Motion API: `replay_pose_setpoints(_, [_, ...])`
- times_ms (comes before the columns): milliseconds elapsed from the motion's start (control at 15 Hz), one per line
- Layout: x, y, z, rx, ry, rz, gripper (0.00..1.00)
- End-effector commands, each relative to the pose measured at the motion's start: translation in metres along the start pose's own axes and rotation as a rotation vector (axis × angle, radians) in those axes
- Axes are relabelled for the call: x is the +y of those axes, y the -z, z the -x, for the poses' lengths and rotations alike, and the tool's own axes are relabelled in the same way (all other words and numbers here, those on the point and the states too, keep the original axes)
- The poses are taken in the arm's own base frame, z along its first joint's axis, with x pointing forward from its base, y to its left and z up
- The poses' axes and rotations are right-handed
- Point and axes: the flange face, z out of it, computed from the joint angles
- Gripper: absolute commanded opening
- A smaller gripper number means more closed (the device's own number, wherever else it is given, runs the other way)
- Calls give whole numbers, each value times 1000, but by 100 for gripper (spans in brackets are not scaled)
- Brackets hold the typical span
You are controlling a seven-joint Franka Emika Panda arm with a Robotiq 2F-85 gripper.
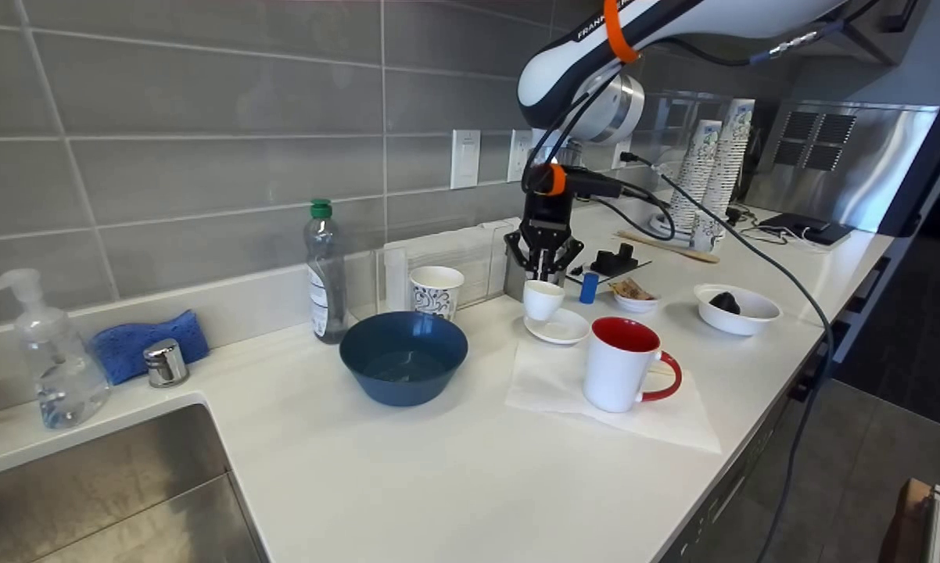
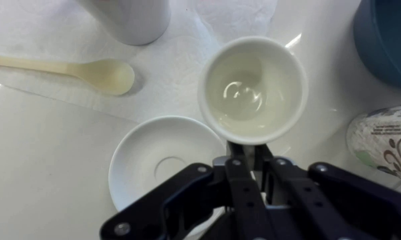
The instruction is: Remove the mug from the plate and put it on the counter
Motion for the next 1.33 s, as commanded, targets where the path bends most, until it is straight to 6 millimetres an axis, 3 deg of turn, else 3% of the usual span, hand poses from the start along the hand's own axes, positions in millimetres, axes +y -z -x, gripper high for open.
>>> replay_pose_setpoints(0, [-4, -11, 11, 12, 11, 47, 3])
replay_pose_setpoints(267, [-8, -24, 16, 49, 65, 61, 3])
replay_pose_setpoints(333, [-8, -22, 9, 20, 40, 52, 11])
replay_pose_setpoints(667, [-9, -27, 10, 28, 51, 56, 11])
replay_pose_setpoints(733, [-9, -27, 10, 29, 51, 56, 3])
replay_pose_setpoints(1267, [-37, -53, 17, 128, 138, 145, 3])
